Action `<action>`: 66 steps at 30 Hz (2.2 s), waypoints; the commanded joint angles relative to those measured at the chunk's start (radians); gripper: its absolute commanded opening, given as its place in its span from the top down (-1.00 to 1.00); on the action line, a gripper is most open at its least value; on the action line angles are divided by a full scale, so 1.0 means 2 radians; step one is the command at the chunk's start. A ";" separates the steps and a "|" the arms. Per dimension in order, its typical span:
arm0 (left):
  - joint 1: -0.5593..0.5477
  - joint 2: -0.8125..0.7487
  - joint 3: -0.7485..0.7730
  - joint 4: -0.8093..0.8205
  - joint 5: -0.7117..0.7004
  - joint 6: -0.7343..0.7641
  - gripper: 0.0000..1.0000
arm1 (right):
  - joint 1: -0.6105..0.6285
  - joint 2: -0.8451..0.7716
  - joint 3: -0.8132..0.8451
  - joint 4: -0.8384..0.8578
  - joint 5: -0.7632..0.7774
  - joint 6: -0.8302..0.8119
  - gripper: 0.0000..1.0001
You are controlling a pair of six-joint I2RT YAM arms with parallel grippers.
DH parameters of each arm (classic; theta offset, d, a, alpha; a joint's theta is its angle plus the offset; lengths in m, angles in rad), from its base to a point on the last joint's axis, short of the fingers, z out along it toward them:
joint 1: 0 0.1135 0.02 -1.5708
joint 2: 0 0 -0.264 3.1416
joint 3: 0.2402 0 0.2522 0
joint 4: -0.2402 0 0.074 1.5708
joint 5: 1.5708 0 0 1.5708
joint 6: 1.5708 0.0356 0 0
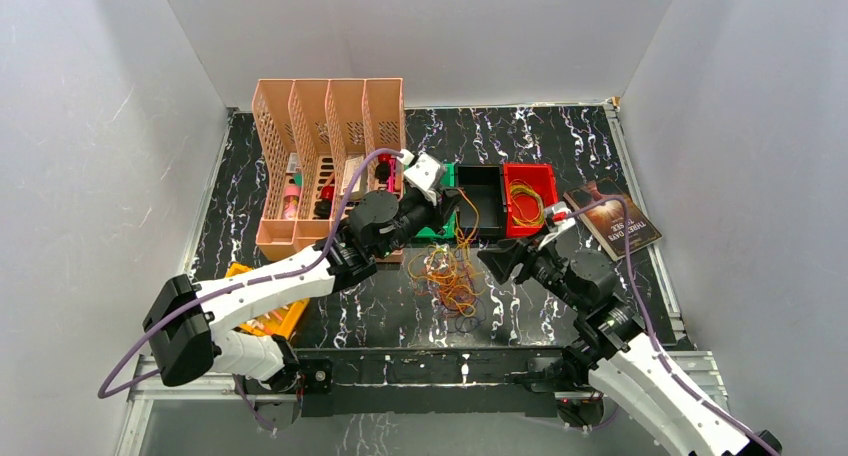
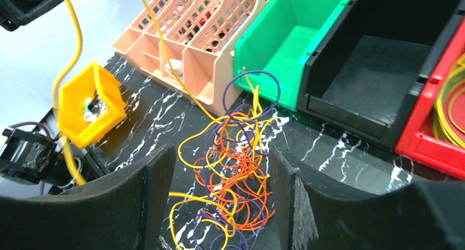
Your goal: Untangle the cables
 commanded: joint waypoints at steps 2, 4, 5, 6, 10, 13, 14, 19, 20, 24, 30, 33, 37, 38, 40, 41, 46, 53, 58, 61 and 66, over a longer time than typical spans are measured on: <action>0.004 -0.027 0.040 -0.006 0.014 0.001 1.00 | 0.001 0.046 0.003 0.139 -0.052 -0.030 -0.45; 0.004 -0.028 0.048 -0.011 0.018 0.001 1.00 | 0.001 0.072 0.008 0.164 -0.065 -0.041 -0.46; 0.003 -0.028 0.052 -0.014 0.020 0.001 1.00 | 0.001 0.086 0.013 0.176 -0.071 -0.046 -0.46; 0.003 -0.028 0.055 -0.017 0.023 0.001 1.00 | 0.001 0.100 0.017 0.188 -0.078 -0.051 -0.46; 0.004 -0.027 0.064 -0.028 0.037 0.000 1.00 | 0.001 0.160 0.036 0.230 -0.105 -0.071 -0.42; 0.003 -0.028 0.070 -0.036 0.048 -0.003 1.00 | 0.001 0.192 0.049 0.257 -0.109 -0.080 -0.40; 0.004 -0.028 0.071 -0.039 0.053 -0.003 1.00 | 0.001 0.201 0.053 0.266 -0.110 -0.081 -0.39; 0.004 -0.026 0.081 -0.059 0.062 -0.004 1.00 | 0.001 0.242 0.069 0.303 -0.127 -0.080 -0.29; 0.004 -0.026 0.082 -0.062 0.063 -0.004 1.00 | 0.001 0.251 0.071 0.310 -0.132 -0.077 -0.25; 0.003 -0.026 0.093 -0.070 0.068 -0.007 1.00 | 0.001 0.285 0.068 0.329 -0.143 -0.062 -0.03; 0.004 -0.040 0.157 -0.119 0.074 -0.013 1.00 | 0.001 0.331 0.024 0.338 -0.136 -0.019 0.19; 0.003 -0.048 0.184 -0.140 0.067 -0.010 1.00 | 0.001 0.328 0.005 0.324 -0.142 -0.004 0.20; 0.004 -0.053 0.220 -0.164 0.053 0.004 1.00 | 0.001 0.314 -0.038 0.295 -0.138 0.027 0.24; 0.003 -0.052 0.231 -0.173 0.048 0.008 1.00 | 0.002 0.310 -0.047 0.291 -0.139 0.034 0.25; 0.003 -0.048 0.258 -0.190 0.041 0.017 1.00 | 0.001 0.299 -0.063 0.273 -0.133 0.048 0.26; 0.004 -0.045 0.271 -0.199 0.037 0.021 1.00 | 0.002 0.292 -0.072 0.265 -0.129 0.055 0.26; 0.003 -0.032 0.323 -0.220 0.022 0.043 1.00 | 0.002 0.258 -0.083 0.233 -0.120 0.066 0.17; 0.004 -0.013 0.373 -0.237 0.008 0.068 1.00 | 0.001 0.174 -0.029 0.121 -0.108 0.041 -0.02; 0.004 0.002 0.406 -0.246 -0.005 0.098 1.00 | 0.002 0.102 0.049 0.000 -0.080 -0.005 -0.20; 0.004 0.003 0.404 -0.246 -0.008 0.100 1.00 | 0.002 0.080 0.069 -0.023 -0.069 -0.016 -0.24; 0.004 0.002 0.390 -0.245 -0.015 0.104 1.00 | 0.002 0.043 0.097 -0.019 -0.040 -0.018 -0.31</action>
